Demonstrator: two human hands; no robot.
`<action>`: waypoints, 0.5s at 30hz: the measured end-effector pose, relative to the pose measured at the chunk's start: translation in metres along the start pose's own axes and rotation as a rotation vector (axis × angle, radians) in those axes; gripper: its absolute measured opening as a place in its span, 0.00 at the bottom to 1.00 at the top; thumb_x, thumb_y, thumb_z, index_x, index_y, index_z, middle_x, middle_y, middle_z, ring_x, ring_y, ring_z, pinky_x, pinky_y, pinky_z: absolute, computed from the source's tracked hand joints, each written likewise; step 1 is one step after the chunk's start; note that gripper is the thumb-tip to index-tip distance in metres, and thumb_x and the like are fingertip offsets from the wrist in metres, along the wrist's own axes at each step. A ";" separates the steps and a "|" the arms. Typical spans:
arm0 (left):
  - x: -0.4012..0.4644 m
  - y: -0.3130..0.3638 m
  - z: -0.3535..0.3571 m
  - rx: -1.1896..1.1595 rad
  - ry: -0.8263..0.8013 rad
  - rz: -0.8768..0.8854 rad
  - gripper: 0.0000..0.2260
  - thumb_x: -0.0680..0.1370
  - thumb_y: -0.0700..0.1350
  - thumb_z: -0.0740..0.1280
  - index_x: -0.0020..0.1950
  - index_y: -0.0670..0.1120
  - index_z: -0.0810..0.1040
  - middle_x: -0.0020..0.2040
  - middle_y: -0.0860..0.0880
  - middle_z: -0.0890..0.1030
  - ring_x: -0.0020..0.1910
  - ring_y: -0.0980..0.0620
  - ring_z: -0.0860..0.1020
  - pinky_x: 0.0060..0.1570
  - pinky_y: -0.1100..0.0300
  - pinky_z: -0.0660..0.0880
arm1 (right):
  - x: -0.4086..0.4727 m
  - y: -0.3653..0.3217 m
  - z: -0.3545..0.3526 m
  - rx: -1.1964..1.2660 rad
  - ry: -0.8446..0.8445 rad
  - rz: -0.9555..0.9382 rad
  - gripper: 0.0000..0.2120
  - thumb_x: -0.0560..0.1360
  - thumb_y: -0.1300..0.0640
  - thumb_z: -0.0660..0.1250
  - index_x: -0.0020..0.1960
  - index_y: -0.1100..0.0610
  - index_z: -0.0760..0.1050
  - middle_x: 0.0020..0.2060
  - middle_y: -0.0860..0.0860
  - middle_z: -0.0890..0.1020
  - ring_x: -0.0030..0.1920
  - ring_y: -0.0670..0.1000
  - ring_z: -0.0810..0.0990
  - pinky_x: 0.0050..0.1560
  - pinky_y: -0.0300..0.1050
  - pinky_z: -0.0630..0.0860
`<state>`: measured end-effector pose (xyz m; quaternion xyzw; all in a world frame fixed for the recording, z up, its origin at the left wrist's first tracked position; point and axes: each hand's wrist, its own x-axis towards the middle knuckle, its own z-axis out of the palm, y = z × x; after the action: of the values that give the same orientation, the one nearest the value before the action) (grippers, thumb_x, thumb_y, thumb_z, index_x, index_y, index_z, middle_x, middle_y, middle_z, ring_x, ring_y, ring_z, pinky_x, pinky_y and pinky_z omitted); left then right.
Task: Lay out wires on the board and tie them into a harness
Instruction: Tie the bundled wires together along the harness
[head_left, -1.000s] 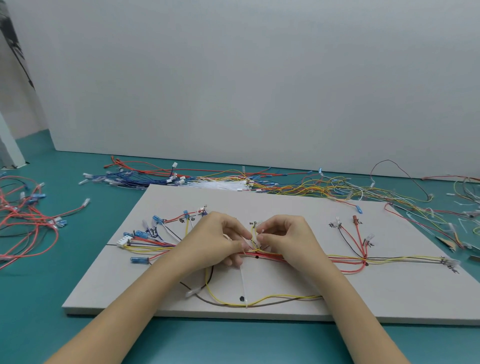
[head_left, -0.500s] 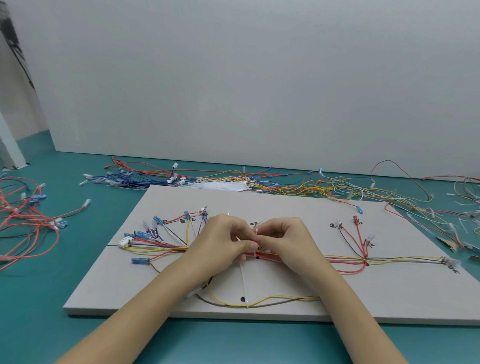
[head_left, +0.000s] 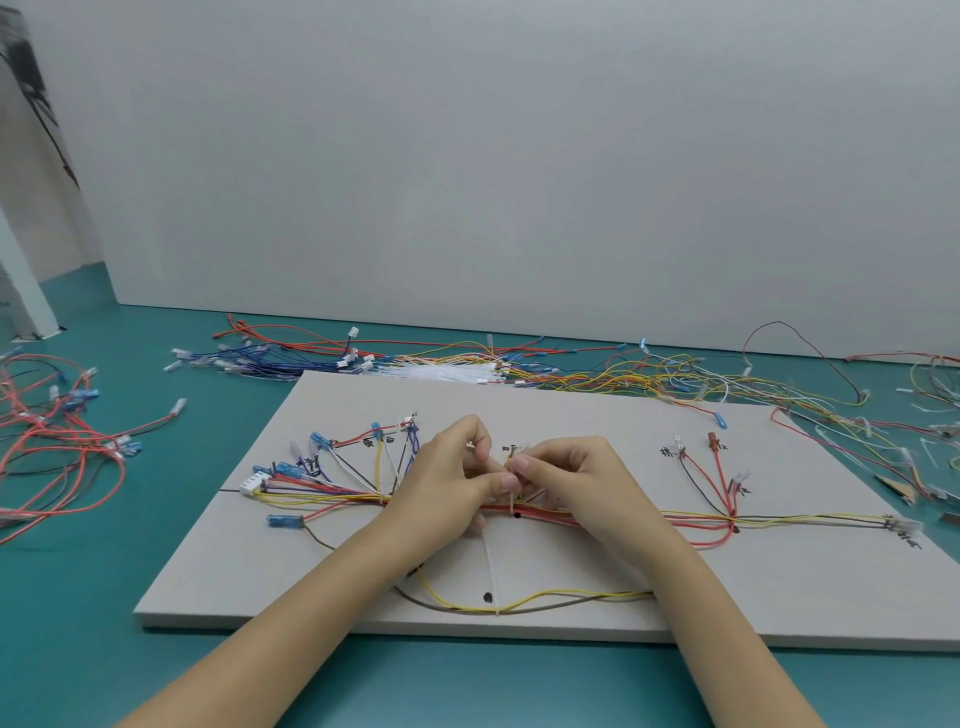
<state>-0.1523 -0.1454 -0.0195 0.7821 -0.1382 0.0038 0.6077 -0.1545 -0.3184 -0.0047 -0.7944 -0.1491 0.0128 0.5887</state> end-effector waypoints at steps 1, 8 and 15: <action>0.000 0.000 0.000 0.011 0.001 0.004 0.19 0.75 0.37 0.69 0.37 0.53 0.62 0.39 0.45 0.84 0.28 0.45 0.74 0.24 0.60 0.70 | 0.000 0.000 0.000 0.003 0.000 -0.001 0.08 0.77 0.62 0.68 0.45 0.63 0.84 0.37 0.56 0.85 0.34 0.42 0.78 0.35 0.30 0.70; 0.001 0.000 -0.001 0.059 -0.001 0.013 0.21 0.75 0.38 0.69 0.35 0.54 0.60 0.39 0.44 0.83 0.22 0.48 0.70 0.21 0.62 0.68 | 0.001 0.001 0.000 0.047 0.064 0.010 0.05 0.75 0.64 0.70 0.43 0.65 0.83 0.34 0.57 0.84 0.30 0.42 0.77 0.32 0.31 0.70; 0.002 -0.002 0.001 0.051 -0.012 0.013 0.19 0.75 0.36 0.69 0.36 0.48 0.60 0.39 0.40 0.82 0.20 0.52 0.69 0.19 0.64 0.66 | 0.000 0.000 0.000 0.028 0.044 0.019 0.05 0.75 0.63 0.70 0.42 0.64 0.83 0.35 0.57 0.84 0.31 0.42 0.77 0.32 0.33 0.70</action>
<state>-0.1498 -0.1462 -0.0217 0.7963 -0.1465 0.0066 0.5869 -0.1549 -0.3180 -0.0044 -0.7876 -0.1285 0.0029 0.6027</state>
